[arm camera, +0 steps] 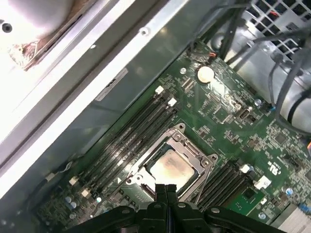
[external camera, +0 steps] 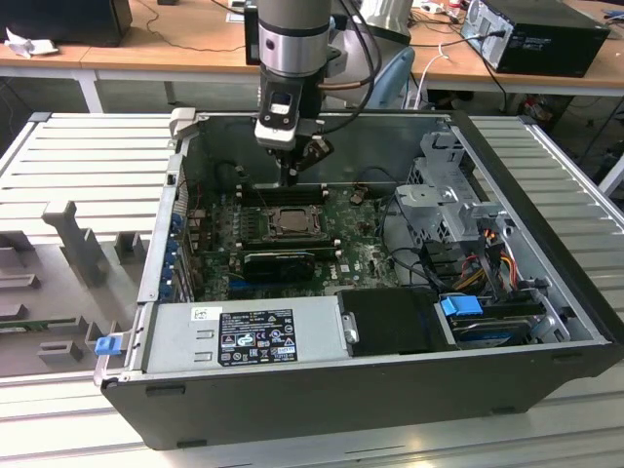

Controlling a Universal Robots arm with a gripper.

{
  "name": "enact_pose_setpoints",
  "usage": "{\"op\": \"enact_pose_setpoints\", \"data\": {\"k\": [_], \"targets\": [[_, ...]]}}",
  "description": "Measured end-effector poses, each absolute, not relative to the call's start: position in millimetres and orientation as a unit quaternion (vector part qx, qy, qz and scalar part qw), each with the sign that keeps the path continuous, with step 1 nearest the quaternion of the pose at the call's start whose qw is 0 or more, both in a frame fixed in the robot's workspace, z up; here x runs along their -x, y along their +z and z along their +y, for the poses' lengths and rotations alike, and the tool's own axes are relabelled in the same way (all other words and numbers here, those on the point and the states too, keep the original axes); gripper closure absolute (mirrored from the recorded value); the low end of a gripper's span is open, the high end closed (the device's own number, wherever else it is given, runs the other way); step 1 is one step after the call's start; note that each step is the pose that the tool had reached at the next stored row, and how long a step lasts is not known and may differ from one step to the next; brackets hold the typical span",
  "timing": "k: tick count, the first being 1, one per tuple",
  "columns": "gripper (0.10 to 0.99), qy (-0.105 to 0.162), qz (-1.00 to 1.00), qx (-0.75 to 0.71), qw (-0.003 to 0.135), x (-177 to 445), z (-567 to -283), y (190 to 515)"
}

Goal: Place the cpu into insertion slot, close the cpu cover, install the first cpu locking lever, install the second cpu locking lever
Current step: 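Install the first cpu locking lever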

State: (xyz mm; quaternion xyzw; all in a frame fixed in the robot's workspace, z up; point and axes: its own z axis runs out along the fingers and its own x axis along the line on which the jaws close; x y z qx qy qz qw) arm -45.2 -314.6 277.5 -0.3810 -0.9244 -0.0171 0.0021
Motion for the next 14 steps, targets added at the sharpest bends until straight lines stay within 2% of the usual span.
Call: {"op": "enact_pose_setpoints", "data": {"k": [8,14], "targets": [[0.98,-0.017,-0.948,0.319,0.003,45.8,-314.5,277.1],[0.98,-0.017,-0.976,0.217,0.005,45.8,-314.6,276.9]]}}
